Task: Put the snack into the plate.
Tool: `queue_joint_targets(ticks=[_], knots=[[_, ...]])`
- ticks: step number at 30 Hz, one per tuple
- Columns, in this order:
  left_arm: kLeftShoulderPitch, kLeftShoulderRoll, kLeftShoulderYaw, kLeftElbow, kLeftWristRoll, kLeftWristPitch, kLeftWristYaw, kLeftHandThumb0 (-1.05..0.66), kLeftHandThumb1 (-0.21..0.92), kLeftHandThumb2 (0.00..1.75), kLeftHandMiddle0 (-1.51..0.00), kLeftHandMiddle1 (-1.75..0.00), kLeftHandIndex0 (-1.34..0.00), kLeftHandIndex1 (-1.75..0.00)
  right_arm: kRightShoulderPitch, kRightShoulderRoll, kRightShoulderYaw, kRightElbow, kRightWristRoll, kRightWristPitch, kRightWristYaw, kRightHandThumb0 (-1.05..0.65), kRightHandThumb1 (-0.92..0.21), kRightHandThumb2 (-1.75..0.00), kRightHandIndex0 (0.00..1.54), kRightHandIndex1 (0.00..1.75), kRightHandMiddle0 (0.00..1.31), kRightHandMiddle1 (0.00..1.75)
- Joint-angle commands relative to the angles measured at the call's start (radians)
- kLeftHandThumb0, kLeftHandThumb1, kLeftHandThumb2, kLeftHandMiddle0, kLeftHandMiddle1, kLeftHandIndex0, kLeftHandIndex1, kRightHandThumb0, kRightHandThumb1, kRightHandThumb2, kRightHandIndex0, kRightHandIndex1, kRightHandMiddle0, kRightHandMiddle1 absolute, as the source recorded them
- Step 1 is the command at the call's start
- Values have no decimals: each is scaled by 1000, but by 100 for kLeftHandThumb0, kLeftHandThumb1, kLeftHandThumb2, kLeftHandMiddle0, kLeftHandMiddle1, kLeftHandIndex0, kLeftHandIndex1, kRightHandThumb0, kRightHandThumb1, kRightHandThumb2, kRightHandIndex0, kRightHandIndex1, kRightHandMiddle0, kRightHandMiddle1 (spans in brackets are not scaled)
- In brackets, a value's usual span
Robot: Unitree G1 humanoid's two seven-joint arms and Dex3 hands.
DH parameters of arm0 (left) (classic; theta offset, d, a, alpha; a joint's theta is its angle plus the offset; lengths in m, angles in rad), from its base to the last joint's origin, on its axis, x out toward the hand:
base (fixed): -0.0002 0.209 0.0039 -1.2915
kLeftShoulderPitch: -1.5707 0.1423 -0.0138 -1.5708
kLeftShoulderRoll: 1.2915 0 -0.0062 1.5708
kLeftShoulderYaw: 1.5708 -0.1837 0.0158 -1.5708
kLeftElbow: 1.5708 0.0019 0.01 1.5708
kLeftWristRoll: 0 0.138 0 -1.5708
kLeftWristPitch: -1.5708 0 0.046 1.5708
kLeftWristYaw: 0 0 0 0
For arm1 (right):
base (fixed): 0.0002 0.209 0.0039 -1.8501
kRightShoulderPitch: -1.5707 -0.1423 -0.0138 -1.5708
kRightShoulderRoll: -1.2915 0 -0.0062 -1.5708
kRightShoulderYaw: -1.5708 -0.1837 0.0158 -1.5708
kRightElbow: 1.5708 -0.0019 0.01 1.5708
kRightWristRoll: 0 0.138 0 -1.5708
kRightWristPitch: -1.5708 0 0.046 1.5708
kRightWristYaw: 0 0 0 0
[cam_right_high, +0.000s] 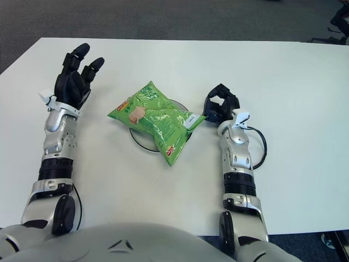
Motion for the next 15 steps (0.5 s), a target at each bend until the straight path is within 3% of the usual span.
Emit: queue_joint_targets(ticks=[1,6,7,9,15], knots=[[24,-20,5,15,21,-43,51,-89,92,51,-33,-133,-7,-145,66,19,0,48,7,32,-3,-50,-27,-137,131,175,65,175],[53,-43,2,17,30,-54,106,-79,91,57,-46,-153,-22,-162,66,21,-2,46,8,34,-9,-50,-27,-137,131,175,65,175],[57,-46,1,13,39,-43,126,-66,79,72,-56,-161,-29,-167,65,21,-2,46,8,34,-9,-50,-27,-138,131,175,65,175],[68,-45,-5,-2,57,-10,162,-55,64,90,-68,-167,-38,-171,66,23,0,44,7,35,-9,-50,-27,-138,131,175,66,175],[115,-39,-36,-75,121,149,263,-48,40,122,-96,-174,-55,-174,67,22,1,41,7,38,-8,-50,-27,-138,131,175,66,175]])
